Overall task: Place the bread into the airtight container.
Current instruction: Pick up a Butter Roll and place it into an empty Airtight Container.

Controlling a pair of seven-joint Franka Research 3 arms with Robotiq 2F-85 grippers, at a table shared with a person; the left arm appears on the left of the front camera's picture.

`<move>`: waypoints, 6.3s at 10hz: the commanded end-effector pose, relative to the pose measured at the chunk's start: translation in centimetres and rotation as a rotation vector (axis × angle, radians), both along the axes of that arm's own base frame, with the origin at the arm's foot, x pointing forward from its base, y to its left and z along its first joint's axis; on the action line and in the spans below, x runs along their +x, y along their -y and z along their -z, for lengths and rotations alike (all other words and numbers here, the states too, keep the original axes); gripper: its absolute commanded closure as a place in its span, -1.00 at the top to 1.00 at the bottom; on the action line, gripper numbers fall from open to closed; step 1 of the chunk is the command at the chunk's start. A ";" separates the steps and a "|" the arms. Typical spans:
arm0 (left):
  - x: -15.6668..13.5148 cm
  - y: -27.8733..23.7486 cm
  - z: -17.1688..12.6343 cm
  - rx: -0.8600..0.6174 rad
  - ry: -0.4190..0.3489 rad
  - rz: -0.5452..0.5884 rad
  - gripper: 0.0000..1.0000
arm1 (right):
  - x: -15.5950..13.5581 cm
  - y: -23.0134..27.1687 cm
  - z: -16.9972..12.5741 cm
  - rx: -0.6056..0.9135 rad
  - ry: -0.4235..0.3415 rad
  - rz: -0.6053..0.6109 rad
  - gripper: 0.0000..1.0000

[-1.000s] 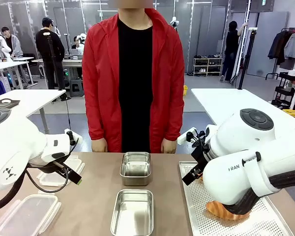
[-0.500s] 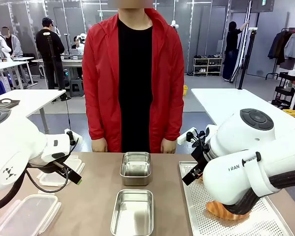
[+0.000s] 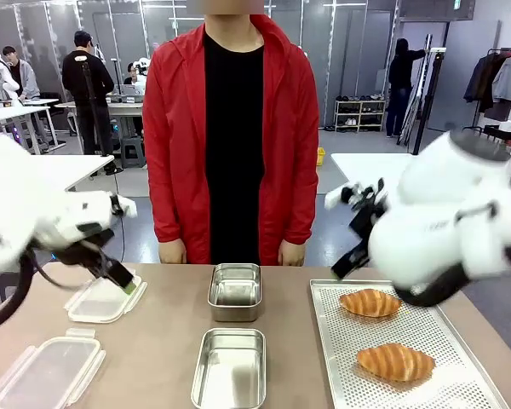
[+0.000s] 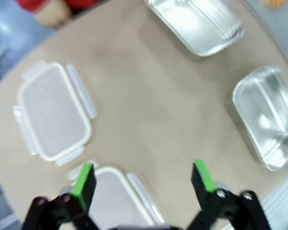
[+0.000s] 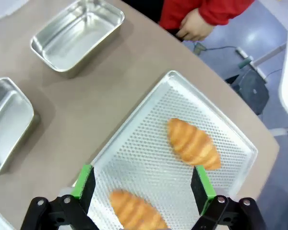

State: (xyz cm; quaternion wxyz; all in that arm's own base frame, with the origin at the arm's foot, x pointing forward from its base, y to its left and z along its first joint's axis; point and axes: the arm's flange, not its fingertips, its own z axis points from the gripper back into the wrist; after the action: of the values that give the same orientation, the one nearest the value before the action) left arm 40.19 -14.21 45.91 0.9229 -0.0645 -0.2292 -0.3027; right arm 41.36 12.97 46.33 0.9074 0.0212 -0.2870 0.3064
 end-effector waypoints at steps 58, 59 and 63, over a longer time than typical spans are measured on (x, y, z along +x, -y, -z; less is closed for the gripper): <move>-15.5 -13.8 -30.9 -0.174 0.111 0.112 1.00 | -0.1 -4.1 0.6 -0.311 -0.346 -0.637 -0.14; -15.5 -13.8 -30.9 -0.174 0.111 0.112 1.00 | -0.4 -7.7 -0.3 -0.301 -0.334 -0.645 -0.14; -15.5 -13.8 -30.9 -0.174 0.111 0.112 1.00 | -2.7 -20.2 -0.2 -0.249 -0.359 -0.663 -0.14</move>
State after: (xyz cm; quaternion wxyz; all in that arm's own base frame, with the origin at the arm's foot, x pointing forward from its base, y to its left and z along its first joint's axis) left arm 24.75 -0.34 76.66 0.8846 -0.1357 -0.3005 -0.3299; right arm 37.72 32.12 46.88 0.7778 0.0444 -0.0672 0.6234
